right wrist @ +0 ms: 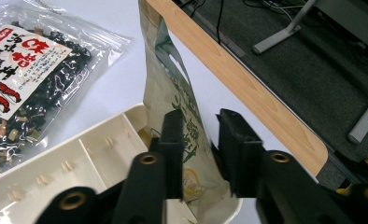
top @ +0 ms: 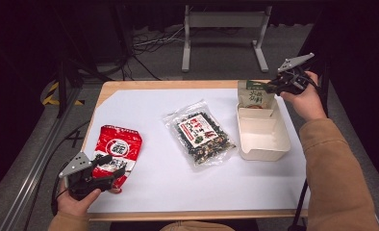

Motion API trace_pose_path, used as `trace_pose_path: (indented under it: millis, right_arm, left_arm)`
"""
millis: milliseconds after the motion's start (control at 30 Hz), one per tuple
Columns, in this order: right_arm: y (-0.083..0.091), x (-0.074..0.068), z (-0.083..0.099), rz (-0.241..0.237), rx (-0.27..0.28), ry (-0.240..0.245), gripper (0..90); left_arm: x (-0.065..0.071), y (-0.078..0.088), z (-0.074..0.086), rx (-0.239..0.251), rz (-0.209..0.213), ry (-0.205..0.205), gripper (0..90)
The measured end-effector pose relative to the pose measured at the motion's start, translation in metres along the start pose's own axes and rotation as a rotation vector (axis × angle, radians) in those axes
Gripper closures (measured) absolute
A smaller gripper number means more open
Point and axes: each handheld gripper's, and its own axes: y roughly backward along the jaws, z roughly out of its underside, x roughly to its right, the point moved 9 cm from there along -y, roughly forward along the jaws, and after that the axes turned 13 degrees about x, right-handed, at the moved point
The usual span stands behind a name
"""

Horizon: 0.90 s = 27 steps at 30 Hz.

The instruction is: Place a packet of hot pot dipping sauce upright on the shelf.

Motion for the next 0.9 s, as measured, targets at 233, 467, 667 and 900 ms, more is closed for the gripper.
trace_pose_path:
  millis: [233, 467, 667, 900]
  right_arm:
    - [0.008, -0.003, -0.011, 0.023, 0.057, 0.002, 57.3]
    - [0.023, -0.013, -0.027, 0.030, 0.145, -0.004, 51.3]
    - [0.036, -0.029, -0.040, 0.025, 0.212, -0.007, 48.1]
    - [0.047, -0.058, -0.047, -0.018, 0.255, -0.041, 47.4]
  left_arm:
    - [0.000, 0.000, -0.003, 0.006, 0.003, -0.004, 28.8]
    - [0.001, -0.002, -0.005, 0.000, 0.016, -0.012, 27.9]
    - [-0.001, -0.003, -0.008, -0.008, 0.014, -0.026, 27.0]
    - [-0.005, -0.001, -0.011, -0.017, 0.004, -0.023, 26.6]
